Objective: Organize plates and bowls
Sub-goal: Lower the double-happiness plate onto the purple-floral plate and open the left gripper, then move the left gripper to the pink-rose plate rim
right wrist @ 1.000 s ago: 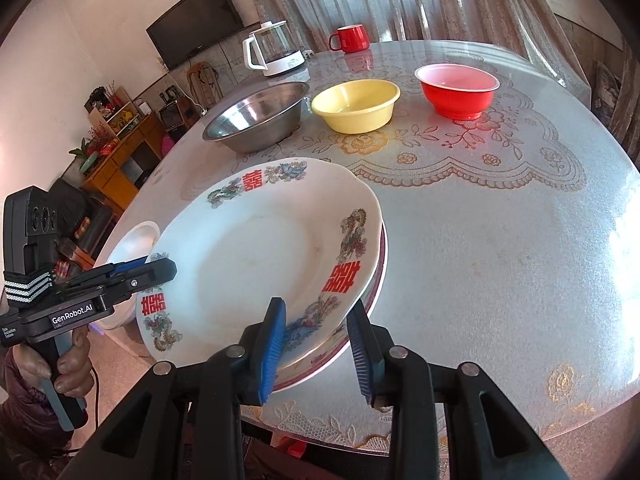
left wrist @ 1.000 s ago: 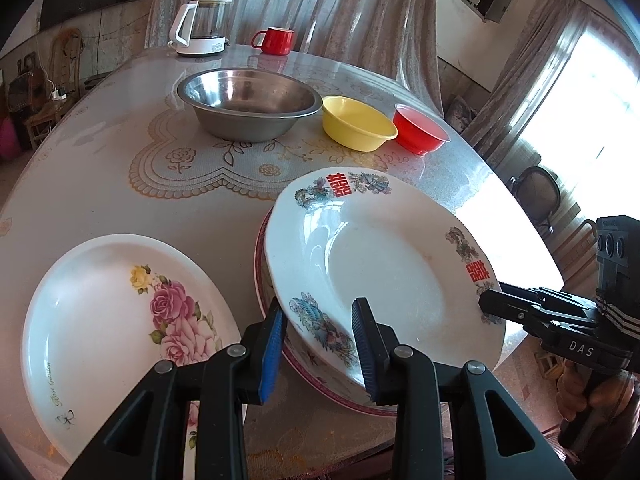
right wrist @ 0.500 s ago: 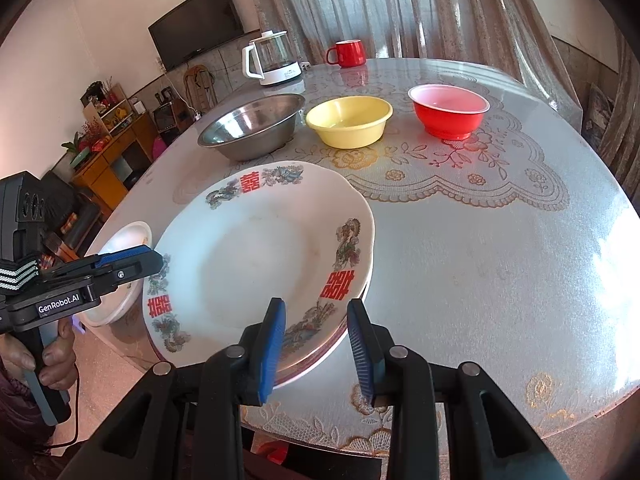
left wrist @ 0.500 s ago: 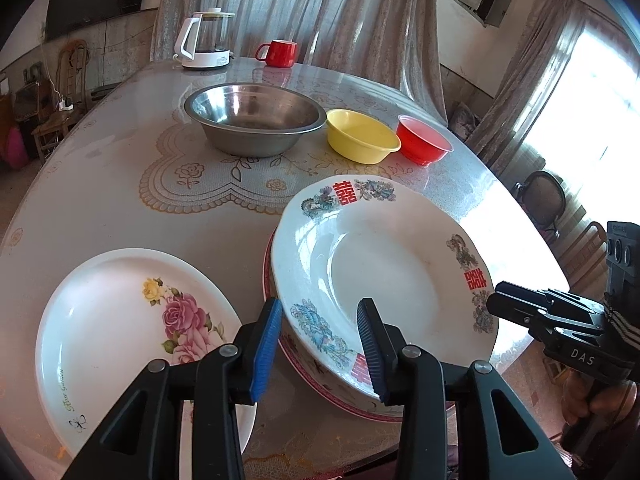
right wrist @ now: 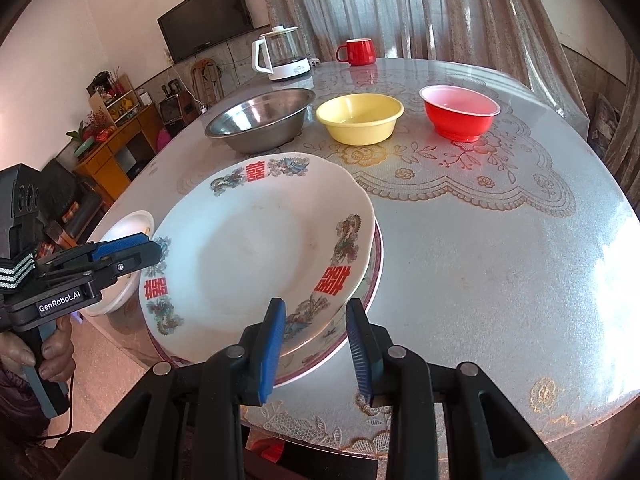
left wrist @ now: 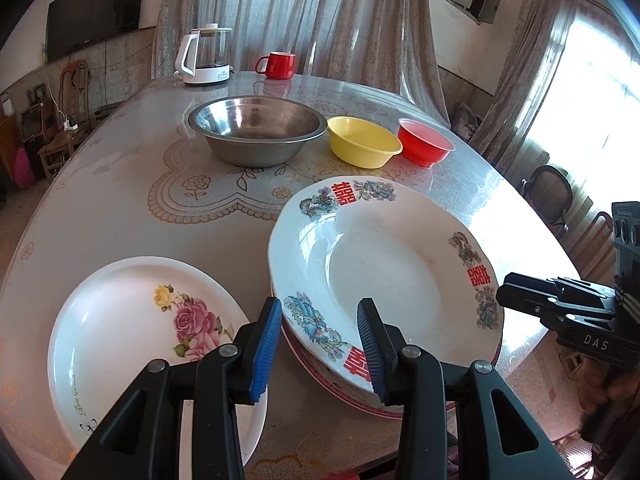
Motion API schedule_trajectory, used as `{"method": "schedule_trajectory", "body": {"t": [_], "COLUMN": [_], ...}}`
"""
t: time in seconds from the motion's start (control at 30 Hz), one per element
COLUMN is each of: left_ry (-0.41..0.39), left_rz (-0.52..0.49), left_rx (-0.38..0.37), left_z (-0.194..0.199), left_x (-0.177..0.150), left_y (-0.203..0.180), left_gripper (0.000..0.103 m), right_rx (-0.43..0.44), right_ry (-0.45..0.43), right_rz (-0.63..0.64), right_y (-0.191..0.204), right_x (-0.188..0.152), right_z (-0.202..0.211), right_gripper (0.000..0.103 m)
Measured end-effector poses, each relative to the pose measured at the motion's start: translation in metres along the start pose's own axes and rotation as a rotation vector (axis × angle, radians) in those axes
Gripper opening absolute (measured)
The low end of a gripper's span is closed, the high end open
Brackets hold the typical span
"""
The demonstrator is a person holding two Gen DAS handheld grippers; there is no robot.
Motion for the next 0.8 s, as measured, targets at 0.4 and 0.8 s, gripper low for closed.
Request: {"method": "schedule_trajectory", "body": {"t": [0.4,0.8], "left_ry": [-0.005,0.009], "left_rz": [-0.015,-0.027], "left_rx": [-0.014,-0.031], "left_z": [-0.007,-0.010], "left_x": [0.003,-0.003], "left_y": [0.000,-0.004], "left_gripper": [0.044,0.044], "right_rx": [-0.037,-0.076], "right_ry": [-0.022,-0.028], "right_rz": [-0.047,-0.009], "right_y": [-0.011,-0.017], "right_x": [0.018,0.030], "right_z": [-0.013,-0.027], "right_gripper": [0.031,0.021]}}
Point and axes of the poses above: each gripper's, at about its wrist camera, not at the fingertips, and z roughly against the way its jaws point, y to its left, x to its top, the point moved 10 cm from there along -z, roughly the way its jaws point, and after that the axes turned 8 degrees about -z, right-handed, at the moved point
